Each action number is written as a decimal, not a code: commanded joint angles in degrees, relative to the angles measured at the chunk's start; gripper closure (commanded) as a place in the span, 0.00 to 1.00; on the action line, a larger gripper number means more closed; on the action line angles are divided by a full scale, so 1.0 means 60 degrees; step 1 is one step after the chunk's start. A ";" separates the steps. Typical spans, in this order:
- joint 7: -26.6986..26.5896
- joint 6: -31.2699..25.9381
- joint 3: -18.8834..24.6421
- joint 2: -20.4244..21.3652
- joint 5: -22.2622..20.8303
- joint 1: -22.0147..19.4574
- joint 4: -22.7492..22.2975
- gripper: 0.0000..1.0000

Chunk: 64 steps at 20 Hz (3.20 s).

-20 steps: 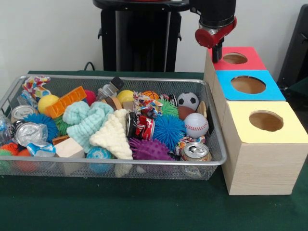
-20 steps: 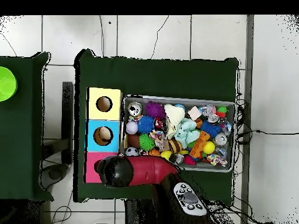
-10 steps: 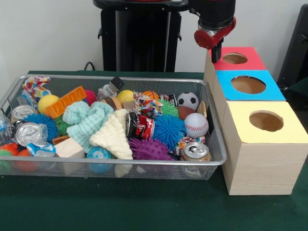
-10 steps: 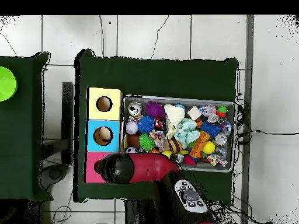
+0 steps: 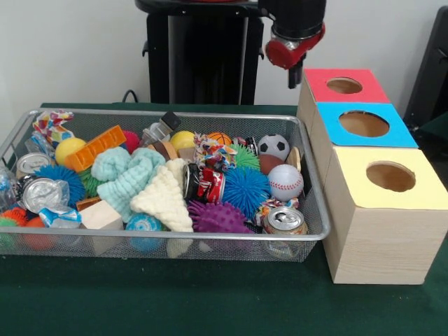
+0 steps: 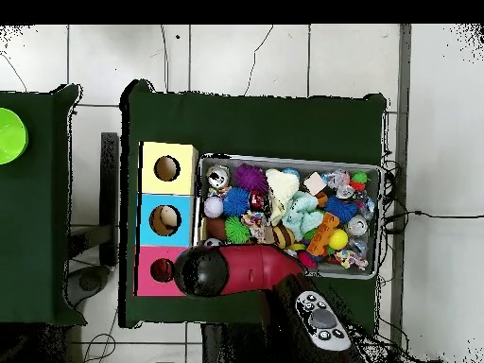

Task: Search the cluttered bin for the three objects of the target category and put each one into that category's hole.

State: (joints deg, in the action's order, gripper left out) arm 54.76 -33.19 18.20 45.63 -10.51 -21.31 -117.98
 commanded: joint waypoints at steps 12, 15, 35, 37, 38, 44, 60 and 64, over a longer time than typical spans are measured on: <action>-0.0005 -0.0339 0.0920 0.1193 -0.1829 -0.1441 0.1684 1.00; 0.0645 0.0239 0.0913 0.1079 -0.1677 -0.1281 0.1719 1.00; -0.0943 -0.0852 0.1572 -0.0031 -0.1700 -0.2409 0.3637 1.00; -0.1009 -0.1091 0.1574 -0.0026 -0.1727 -0.2530 0.3776 1.00; -0.1100 -0.1217 0.1619 -0.0055 -0.1747 -0.2573 0.3882 1.00; -0.1373 -0.1411 0.1833 0.0106 -0.1879 -0.2815 0.3819 1.00; -0.1774 -0.1443 0.2477 0.0037 -0.2564 -0.3380 0.3784 1.00; -0.1936 -0.1531 0.2629 0.0076 -0.2761 -0.3474 0.3724 1.00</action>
State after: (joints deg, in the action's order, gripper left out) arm 54.74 -35.57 29.51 47.13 -23.59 -40.85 -96.65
